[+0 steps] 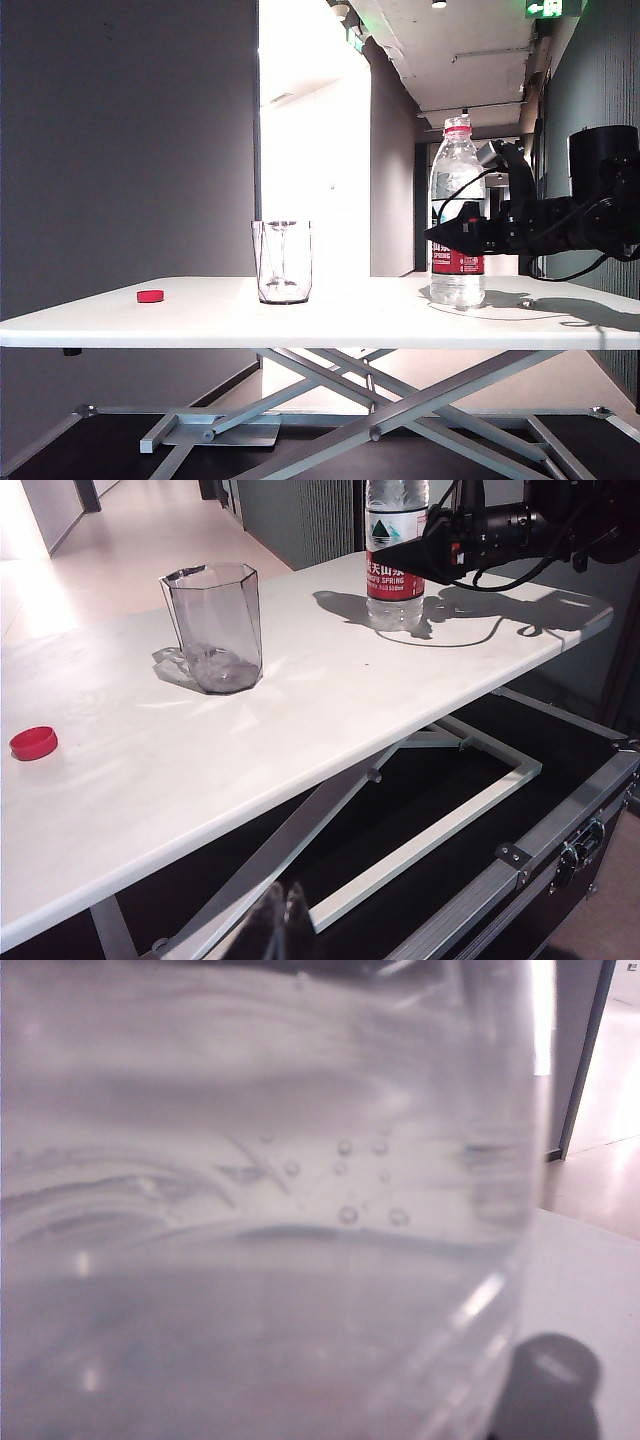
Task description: Pick up the mineral water bottle on the table and pour water into the mug until it's half full.
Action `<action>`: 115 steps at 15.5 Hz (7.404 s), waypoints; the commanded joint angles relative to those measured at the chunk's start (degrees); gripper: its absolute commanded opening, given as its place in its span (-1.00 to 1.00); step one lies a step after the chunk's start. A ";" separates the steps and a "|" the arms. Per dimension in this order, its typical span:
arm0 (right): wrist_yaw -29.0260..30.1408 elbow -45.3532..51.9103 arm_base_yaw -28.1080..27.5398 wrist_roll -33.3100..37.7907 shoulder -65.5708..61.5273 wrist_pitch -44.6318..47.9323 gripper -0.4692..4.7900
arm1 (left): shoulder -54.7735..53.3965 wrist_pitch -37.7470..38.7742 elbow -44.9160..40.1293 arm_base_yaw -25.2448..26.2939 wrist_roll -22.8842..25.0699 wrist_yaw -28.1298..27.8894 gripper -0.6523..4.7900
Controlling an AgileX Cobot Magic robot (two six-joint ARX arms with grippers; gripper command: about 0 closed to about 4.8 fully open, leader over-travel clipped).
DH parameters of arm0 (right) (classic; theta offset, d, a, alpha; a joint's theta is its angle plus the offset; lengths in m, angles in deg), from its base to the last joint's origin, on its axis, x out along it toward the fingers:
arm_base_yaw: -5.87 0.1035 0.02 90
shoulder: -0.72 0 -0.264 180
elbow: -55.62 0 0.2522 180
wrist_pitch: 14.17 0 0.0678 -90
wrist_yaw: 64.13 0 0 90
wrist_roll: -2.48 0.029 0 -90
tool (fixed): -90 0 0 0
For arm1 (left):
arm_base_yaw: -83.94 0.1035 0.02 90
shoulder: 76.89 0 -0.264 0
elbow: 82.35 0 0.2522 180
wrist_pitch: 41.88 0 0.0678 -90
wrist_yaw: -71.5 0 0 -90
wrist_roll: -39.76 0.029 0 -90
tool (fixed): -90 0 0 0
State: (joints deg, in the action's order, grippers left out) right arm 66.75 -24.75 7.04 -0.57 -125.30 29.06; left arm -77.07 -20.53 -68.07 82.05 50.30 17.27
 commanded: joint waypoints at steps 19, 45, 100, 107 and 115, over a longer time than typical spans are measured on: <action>4.24 -0.35 1.46 4.74 7.13 -1.33 -0.19 | -0.02 0.44 0.07 -0.07 -0.04 0.33 -0.78; -55.41 -11.45 21.88 -48.26 11.28 -37.07 -0.19 | -0.02 0.37 0.07 -0.09 -1.11 0.50 -0.78; -39.30 -11.98 21.70 -12.02 11.21 -34.12 -0.17 | -0.02 0.39 0.07 -0.07 -1.57 0.50 -0.78; -11.13 -2.03 9.18 -2.67 10.99 -10.08 -0.17 | -0.02 0.39 0.07 -0.09 -1.55 0.50 -0.78; 2.99 -0.90 3.69 1.36 0.74 3.23 -0.18 | -0.02 0.39 0.07 -0.09 -1.49 2.01 -0.78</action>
State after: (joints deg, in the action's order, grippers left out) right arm 69.07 -25.14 10.69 0.75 -124.77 29.19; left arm -77.07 -20.40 -68.05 82.05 48.95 18.67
